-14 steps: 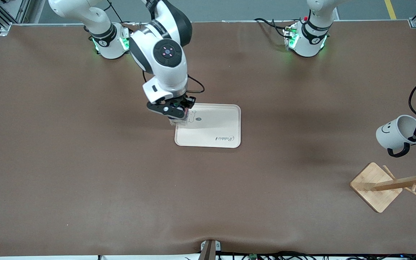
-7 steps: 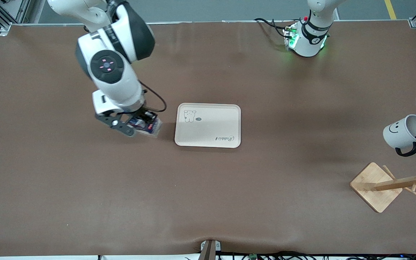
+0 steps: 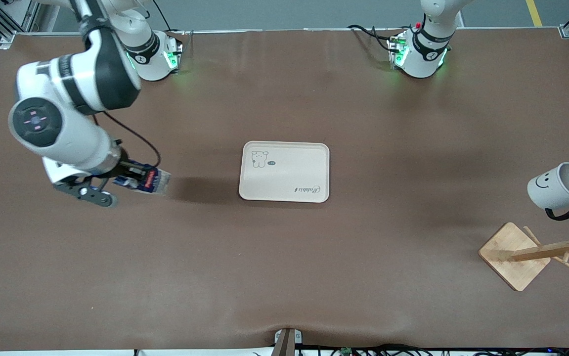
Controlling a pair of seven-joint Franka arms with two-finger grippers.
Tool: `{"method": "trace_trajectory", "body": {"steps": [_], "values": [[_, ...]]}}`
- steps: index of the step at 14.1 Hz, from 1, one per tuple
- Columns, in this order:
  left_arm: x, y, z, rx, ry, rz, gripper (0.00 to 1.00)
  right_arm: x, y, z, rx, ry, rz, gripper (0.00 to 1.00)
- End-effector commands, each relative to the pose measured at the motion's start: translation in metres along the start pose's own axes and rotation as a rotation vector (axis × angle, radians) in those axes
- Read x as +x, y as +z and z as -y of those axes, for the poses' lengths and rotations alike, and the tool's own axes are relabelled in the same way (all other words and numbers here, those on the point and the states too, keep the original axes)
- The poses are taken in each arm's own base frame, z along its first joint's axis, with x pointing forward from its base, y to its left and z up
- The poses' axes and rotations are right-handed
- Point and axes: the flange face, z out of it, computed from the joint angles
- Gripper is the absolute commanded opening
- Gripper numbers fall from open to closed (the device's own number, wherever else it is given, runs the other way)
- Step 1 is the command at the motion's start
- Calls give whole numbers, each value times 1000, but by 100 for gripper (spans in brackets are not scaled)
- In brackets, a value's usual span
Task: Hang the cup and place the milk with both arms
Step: 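Hang the mug handle on the stand peg while the right gripper grasps milk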
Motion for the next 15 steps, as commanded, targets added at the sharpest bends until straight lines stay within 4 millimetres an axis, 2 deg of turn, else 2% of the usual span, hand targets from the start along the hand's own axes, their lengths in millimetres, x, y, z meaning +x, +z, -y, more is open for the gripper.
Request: {"method": "trace_trajectory", "body": {"steps": [1, 4, 6, 9, 12, 13, 15], "values": [[3, -3, 13, -5, 20, -40, 0, 17, 23, -66, 14, -105, -6, 0], [5, -1, 18, 11, 16, -55, 0, 37, 64, -129, 47, -171, -34, 0], [4, 1, 20, 11, 14, -56, 0, 33, 87, -153, 59, -174, -31, 0], [1, 4, 23, 10, 9, -52, 0, 7, 122, -166, 67, -161, -44, 0], [-7, 2, 29, 13, 40, -51, 0, 1, 134, -170, 73, -154, -65, 0], [-10, 3, 31, 13, 65, -49, 0, 1, 135, -172, 74, -149, -63, 6], [-11, 3, 33, 15, 105, -48, 0, 2, 138, -177, 74, -142, -54, 27]]}}
